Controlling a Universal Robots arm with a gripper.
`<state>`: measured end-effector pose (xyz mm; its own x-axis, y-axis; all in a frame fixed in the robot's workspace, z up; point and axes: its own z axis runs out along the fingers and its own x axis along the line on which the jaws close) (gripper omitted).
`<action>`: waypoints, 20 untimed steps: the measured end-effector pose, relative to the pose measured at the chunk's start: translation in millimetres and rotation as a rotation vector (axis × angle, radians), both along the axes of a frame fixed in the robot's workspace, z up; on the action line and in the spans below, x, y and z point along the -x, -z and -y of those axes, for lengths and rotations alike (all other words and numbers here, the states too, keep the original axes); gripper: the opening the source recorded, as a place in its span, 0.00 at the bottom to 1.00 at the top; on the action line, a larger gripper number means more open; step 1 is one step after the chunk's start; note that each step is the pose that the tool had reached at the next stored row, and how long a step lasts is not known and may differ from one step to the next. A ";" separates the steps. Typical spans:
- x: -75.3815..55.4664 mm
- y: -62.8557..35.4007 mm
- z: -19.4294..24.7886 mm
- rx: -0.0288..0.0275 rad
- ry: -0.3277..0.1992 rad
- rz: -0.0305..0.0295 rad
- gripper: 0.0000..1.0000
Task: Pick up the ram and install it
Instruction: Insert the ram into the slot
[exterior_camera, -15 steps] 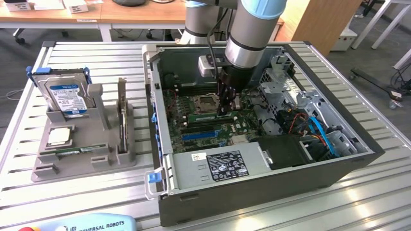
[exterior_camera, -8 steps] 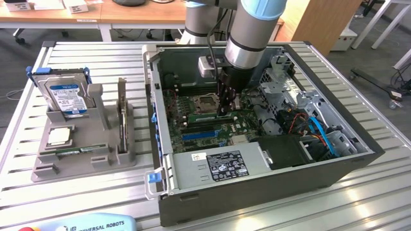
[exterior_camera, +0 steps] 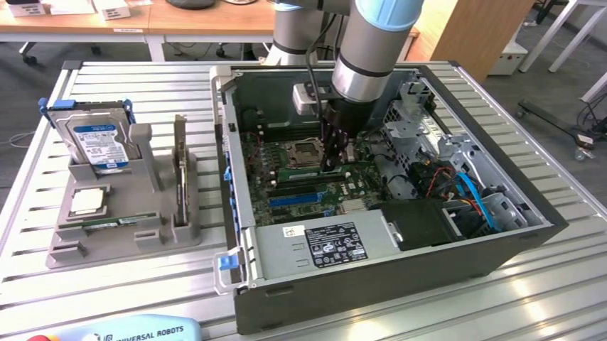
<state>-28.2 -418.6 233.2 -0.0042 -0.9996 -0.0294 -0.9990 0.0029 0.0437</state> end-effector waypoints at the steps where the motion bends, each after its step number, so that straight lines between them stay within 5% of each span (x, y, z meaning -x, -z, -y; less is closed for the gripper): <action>1: 0.0 0.0 0.0 0.0001 0.000 0.0000 0.11; 20: 0.0 1.8 0.0 0.0002 0.000 0.0000 0.11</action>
